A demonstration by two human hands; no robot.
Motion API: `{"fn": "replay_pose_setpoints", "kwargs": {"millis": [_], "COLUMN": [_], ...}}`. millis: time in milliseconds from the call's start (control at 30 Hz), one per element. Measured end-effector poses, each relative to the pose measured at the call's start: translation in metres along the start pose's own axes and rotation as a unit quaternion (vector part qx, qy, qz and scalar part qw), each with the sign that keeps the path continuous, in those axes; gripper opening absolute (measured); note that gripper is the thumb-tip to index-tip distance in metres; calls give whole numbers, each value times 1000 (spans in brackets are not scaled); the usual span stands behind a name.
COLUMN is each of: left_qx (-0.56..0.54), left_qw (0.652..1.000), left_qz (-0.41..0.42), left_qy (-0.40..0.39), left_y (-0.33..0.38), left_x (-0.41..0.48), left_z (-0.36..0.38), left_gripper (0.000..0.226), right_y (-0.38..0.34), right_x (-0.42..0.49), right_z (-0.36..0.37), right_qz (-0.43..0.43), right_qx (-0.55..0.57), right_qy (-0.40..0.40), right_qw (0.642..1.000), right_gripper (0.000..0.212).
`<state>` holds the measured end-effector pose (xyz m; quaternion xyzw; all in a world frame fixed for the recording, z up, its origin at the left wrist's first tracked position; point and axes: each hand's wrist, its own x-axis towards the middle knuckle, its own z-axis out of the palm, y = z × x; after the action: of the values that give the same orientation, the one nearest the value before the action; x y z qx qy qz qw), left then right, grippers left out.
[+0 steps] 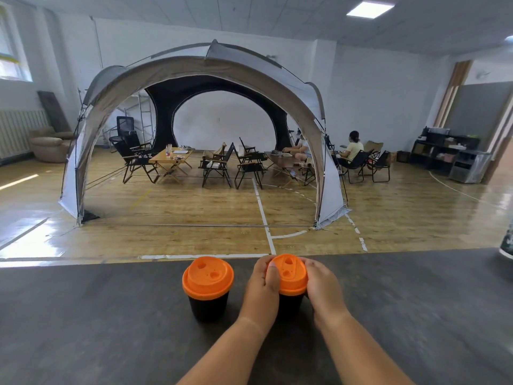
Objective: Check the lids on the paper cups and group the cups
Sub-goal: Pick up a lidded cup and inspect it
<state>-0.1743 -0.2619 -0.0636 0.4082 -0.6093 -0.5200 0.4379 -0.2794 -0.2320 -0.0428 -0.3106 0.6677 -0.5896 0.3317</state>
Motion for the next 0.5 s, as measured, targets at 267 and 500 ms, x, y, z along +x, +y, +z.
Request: {"fn": "replay_pose_setpoints", "kwargs": {"millis": [267,500], "left_qx": [-6,-17], "left_qw": [1000,1000], "left_qz": [-2,3], "left_qy": [1,4], "left_y": [-1,5], "left_x": [0,-4], "left_z": [0,1], "left_gripper": [32,30], "right_y": [10,20], "right_x": [-26,-36], "right_z": [6,8], "right_qz": [-53,-104], "right_qx": [-29,-61], "right_qy": [-21,-31], "right_qw": [998,992], "right_gripper": [45,53]}}
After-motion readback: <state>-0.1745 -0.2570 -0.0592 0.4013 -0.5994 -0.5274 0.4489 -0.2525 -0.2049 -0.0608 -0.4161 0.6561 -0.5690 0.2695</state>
